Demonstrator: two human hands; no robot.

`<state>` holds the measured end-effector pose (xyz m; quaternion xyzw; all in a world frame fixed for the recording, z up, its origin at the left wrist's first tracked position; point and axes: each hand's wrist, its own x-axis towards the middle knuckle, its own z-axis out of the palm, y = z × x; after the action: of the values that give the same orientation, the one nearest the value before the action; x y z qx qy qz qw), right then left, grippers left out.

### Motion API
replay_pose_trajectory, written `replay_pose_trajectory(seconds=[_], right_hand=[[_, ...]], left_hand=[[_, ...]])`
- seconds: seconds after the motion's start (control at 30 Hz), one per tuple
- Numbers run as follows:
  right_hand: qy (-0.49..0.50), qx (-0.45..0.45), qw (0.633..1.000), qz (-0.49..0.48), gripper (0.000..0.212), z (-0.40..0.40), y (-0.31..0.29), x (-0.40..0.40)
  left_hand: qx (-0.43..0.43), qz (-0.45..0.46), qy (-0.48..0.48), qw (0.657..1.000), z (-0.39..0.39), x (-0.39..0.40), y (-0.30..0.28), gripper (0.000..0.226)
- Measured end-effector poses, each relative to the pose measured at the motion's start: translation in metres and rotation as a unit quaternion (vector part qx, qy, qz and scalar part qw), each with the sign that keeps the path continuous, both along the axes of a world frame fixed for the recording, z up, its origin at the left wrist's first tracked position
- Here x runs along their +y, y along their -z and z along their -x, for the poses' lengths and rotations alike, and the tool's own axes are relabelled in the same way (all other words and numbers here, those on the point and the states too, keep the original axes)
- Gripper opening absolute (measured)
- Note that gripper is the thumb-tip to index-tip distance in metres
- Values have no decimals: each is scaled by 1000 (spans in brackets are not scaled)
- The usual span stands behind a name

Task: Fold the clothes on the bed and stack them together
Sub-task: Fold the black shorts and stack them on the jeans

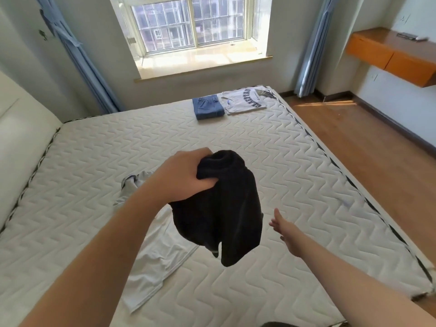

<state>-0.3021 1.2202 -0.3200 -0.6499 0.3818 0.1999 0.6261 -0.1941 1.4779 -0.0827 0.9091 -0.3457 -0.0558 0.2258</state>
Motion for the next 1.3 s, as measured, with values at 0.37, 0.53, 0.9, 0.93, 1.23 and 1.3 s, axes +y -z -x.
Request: replay_pose_trajectory(seconds=[0.37,0.53,0.9,0.93,1.23,1.3], right_hand=[[-50,-105,969,-219,60,-5,37,-90],[31,-181,957,-227,52,-15,25,-144],[-86,-199,975,54,31,1,-23,-217],[-90,-200,974,59,23,3,-24,-220],[-119,-140,973,140,11,38,-22,-232],[-131,-118,972,153,11,46,-19,-233]], left_hand=[[57,58,-91,993,3,-52,3,26],[152,119,-164,967,8,-37,39,37],[253,61,-206,943,31,-14,188,47],[268,65,-213,937,36,-16,201,46],[405,81,-250,876,100,-30,299,39],[419,87,-261,865,116,-29,316,39]])
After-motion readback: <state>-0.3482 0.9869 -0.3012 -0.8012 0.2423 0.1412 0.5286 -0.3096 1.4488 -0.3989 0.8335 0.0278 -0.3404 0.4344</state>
